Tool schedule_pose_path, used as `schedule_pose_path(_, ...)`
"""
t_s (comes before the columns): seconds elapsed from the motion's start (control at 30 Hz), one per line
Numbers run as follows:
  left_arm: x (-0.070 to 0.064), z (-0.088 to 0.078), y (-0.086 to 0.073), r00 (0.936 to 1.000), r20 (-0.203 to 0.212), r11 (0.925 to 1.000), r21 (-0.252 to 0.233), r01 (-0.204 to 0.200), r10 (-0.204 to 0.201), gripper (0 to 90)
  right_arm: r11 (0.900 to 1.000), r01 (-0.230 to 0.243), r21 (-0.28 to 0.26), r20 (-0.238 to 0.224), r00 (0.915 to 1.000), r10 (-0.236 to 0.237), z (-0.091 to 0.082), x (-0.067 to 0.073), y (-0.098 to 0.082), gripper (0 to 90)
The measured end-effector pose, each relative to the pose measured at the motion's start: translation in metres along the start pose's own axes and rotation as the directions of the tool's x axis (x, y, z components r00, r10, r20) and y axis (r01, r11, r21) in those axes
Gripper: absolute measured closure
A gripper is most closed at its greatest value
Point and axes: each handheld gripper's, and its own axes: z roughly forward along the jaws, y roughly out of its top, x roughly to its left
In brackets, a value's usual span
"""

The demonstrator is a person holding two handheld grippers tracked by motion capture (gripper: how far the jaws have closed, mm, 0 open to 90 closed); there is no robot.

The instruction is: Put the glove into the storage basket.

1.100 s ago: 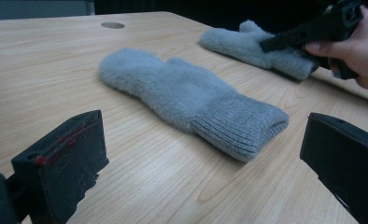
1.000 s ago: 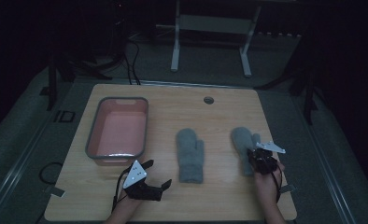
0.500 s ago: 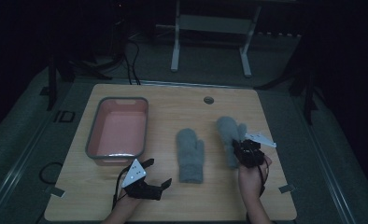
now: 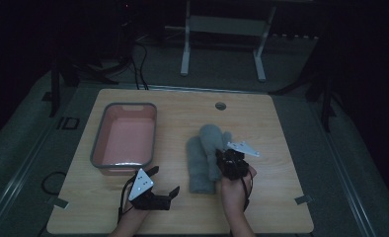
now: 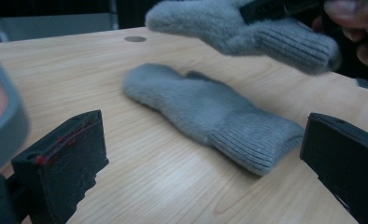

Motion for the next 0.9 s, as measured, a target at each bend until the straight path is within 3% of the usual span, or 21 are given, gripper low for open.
schedule_pose_path(0.23, -0.001, -0.001, 0.003, 0.9987, -0.044, 0.9996, -0.002, 0.027, -0.027, 0.8, 0.999, -0.048, 0.003, 0.013, 0.9988, 0.048, 0.007, 0.022, -0.015, 81.3)
schedule_pose_path(0.37, -0.003, 0.002, 0.006, 0.9984, -0.041, 0.9992, 0.003, 0.04, -0.04, 0.8, 0.997, -0.072, 0.024, 0.013, 0.9974, 0.071, 0.012, 0.027, -0.024, 81.3)
schedule_pose_path(0.53, -0.007, 0.005, 0.008, 0.9991, -0.038, 0.9998, 0.004, 0.02, -0.02, 0.8, 0.992, -0.118, 0.04, 0.011, 0.993, 0.118, 0.013, 0.03, -0.032, 81.0)
schedule_pose_path(0.87, -0.007, 0.007, 0.008, 0.9988, -0.042, 0.9996, 0.014, 0.024, -0.024, 0.8, 0.991, -0.106, 0.08, -0.015, 0.9941, 0.107, 0.028, 0.037, -0.043, 74.4)
schedule_pose_path(0.9, -0.006, 0.006, 0.008, 0.9986, -0.045, 0.9996, 0.011, 0.026, -0.026, 0.8, 0.994, -0.051, 0.097, -0.012, 0.9986, 0.052, 0.032, 0.043, -0.048, 69.6)
